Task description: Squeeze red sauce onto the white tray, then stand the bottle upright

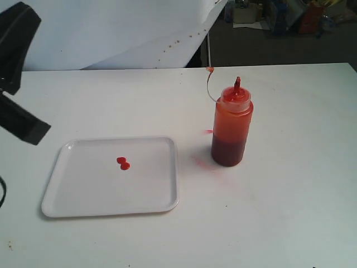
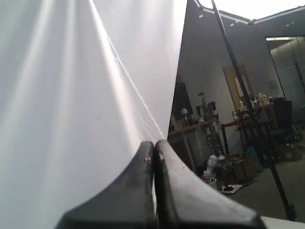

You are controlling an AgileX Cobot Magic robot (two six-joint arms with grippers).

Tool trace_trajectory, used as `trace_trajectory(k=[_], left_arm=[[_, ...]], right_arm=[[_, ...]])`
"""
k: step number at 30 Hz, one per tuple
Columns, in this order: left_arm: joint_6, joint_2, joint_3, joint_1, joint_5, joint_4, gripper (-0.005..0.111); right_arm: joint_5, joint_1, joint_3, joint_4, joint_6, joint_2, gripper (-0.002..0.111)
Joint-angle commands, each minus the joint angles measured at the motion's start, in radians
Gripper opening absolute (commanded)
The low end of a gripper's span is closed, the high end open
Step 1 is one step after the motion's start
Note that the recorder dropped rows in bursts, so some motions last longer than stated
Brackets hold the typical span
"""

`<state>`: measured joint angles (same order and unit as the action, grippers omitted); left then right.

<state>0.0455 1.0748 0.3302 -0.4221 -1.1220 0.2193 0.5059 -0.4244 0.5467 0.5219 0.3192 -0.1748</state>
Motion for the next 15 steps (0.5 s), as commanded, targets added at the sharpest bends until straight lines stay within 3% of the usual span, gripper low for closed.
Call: trace_trajectory(k=[1, 15], left_arm=[[-0.058, -0.110, -0.040, 0.004, 0.065, 0.001, 0.001], [-0.096, -0.331, -0.061, 0.004, 0.338, 0.001, 0.001]], right_arm=[[0.005, 0.005, -0.004, 0.005, -0.004, 0.006, 0.000], [-0.075, 0.005, -0.087, 0.003, -0.004, 0.006, 0.000]])
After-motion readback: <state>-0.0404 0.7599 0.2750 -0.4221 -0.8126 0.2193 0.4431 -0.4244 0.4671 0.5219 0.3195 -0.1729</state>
